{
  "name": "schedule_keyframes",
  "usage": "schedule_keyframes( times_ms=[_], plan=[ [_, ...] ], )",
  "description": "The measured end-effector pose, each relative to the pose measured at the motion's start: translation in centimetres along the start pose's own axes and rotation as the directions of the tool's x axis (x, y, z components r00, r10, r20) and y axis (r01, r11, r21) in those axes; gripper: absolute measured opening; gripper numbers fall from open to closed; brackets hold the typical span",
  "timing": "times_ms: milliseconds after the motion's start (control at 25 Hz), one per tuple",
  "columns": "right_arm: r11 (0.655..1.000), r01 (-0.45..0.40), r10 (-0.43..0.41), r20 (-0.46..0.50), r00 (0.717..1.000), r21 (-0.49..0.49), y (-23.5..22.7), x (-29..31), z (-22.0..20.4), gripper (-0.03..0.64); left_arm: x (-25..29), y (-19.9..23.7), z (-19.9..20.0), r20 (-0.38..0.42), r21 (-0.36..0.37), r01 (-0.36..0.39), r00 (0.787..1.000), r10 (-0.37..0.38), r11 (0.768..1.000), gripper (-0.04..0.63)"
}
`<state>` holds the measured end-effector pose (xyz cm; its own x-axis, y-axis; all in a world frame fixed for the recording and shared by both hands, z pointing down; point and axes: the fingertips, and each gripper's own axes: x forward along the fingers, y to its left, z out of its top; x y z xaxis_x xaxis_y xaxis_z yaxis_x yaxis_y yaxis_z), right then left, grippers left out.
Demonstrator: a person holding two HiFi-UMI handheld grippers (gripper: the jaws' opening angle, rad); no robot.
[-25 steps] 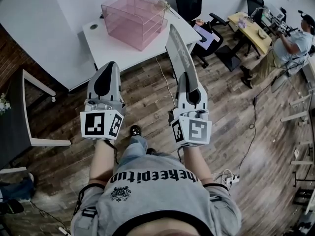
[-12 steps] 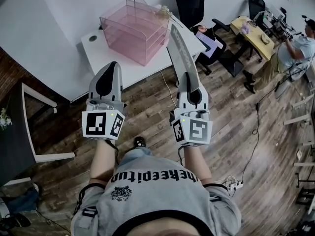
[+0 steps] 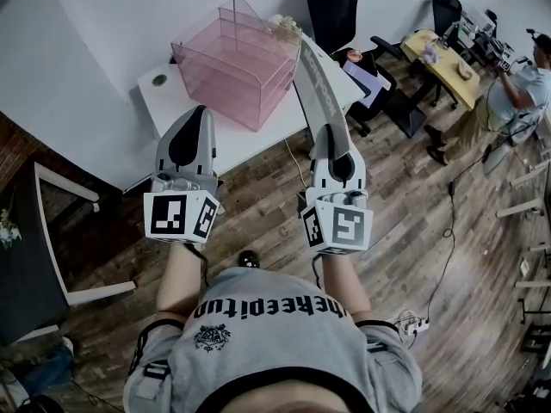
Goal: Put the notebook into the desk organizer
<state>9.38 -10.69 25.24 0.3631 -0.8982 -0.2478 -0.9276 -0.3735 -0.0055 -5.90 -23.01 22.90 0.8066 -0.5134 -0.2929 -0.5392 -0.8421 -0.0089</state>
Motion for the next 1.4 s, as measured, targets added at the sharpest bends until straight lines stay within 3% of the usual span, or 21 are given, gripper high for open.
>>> schedule_keyframes(
  times_ms=[480, 640, 760, 960, 1120, 1400],
  plan=[
    [0.996, 0.015, -0.018, -0.035, 0.999, -0.090, 1.5, 4.8, -3.0, 0.009, 3.4, 4.4, -3.0, -0.021, -0.030, 0.028, 0.999, -0.029, 0.999, 0.003],
    [0.981, -0.008, -0.003, -0.057, 0.998, -0.193, 1.5, 5.5, -4.3, 0.010, 3.9, 4.7, -4.4, -0.049, -0.043, 0.031, 0.998, -0.033, 0.999, 0.003],
    [0.949, -0.043, 0.028, -0.051, 0.998, -0.313, 1.5, 6.2, -5.0, 0.009, 4.3, 4.7, -5.1, -0.068, -0.051, 0.020, 0.997, -0.023, 0.998, 0.003],
    [0.803, -0.163, 0.083, -0.163, 0.983, -0.573, 0.2, 6.5, -8.4, 0.010, 5.2, 4.2, -6.2, -0.090, -0.052, -0.012, 0.996, 0.007, 0.999, 0.003],
    [0.705, -0.228, 0.113, -0.210, 0.971, -0.672, -1.7, 6.5, -11.4, 0.010, 6.2, 3.2, -7.0, -0.112, -0.044, -0.031, 0.993, 0.026, 0.999, 0.003],
    [0.480, -0.317, 0.204, -0.248, 0.947, -0.818, -4.3, 6.7, -15.8, 0.011, 7.9, 1.3, -8.1, -0.140, -0.030, -0.076, 0.988, 0.071, 0.997, 0.003]
  ],
)
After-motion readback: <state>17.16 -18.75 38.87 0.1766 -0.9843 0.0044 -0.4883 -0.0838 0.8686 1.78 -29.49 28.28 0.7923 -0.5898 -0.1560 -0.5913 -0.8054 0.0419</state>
